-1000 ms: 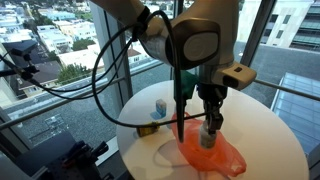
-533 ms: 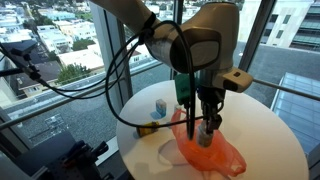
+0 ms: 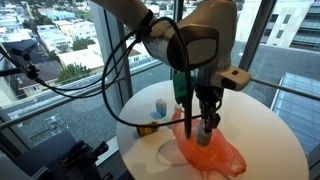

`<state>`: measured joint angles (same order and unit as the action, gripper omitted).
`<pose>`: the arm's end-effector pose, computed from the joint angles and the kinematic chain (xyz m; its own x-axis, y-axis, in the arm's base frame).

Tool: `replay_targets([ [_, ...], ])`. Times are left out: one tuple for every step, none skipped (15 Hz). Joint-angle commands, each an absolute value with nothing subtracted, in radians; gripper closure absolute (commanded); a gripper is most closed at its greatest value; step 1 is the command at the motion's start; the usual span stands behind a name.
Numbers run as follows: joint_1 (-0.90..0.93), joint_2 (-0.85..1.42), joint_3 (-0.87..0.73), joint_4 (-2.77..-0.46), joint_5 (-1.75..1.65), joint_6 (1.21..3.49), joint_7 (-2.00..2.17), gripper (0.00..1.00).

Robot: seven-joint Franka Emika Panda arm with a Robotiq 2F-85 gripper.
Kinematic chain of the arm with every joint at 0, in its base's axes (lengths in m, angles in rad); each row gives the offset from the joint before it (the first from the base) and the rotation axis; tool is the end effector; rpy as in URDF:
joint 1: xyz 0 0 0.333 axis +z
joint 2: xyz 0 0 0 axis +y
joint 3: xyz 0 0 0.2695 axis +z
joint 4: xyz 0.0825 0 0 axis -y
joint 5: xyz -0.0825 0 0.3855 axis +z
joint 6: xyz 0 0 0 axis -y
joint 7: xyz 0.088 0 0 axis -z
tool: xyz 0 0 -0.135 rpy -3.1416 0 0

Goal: Pick up the white medicine bottle and put it in the orange plastic bag

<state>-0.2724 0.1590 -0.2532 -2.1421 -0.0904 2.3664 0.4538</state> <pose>0.4854 -0.2860 0.2644 0.6111 -0.7844 0.1057 -0.7914 -0.6075 0.0675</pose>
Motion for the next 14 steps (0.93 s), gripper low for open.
replay_targets([
  [-0.257, 0.207, -0.283, -2.112, -0.100, 2.398, 0.484, 0.81],
  [-0.256, 0.222, -0.288, -2.103, -0.097, 2.412, 0.487, 0.81],
  [-0.257, 0.239, -0.291, -2.093, -0.089, 2.422, 0.484, 0.81],
  [-0.256, 0.256, -0.297, -2.085, -0.088, 2.445, 0.487, 0.81],
  [-0.258, 0.271, -0.297, -2.079, -0.075, 2.454, 0.474, 0.81],
  [-0.256, 0.287, -0.301, -2.076, -0.076, 2.472, 0.474, 0.81],
  [-0.257, 0.300, -0.302, -2.074, -0.072, 2.482, 0.468, 0.81],
  [-0.256, 0.314, -0.305, -2.071, -0.072, 2.488, 0.468, 0.81],
  [-0.256, 0.328, -0.307, -2.069, -0.068, 2.491, 0.466, 0.81],
  [-0.259, 0.341, -0.306, -2.066, -0.056, 2.486, 0.456, 0.81],
  [-0.262, 0.352, -0.305, -2.065, -0.045, 2.486, 0.450, 0.81],
  [-0.264, 0.362, -0.304, -2.062, -0.032, 2.484, 0.446, 0.81],
  [-0.266, 0.368, -0.302, -2.061, -0.018, 2.486, 0.439, 0.81],
  [-0.268, 0.374, -0.301, -2.062, -0.005, 2.488, 0.432, 0.81],
])
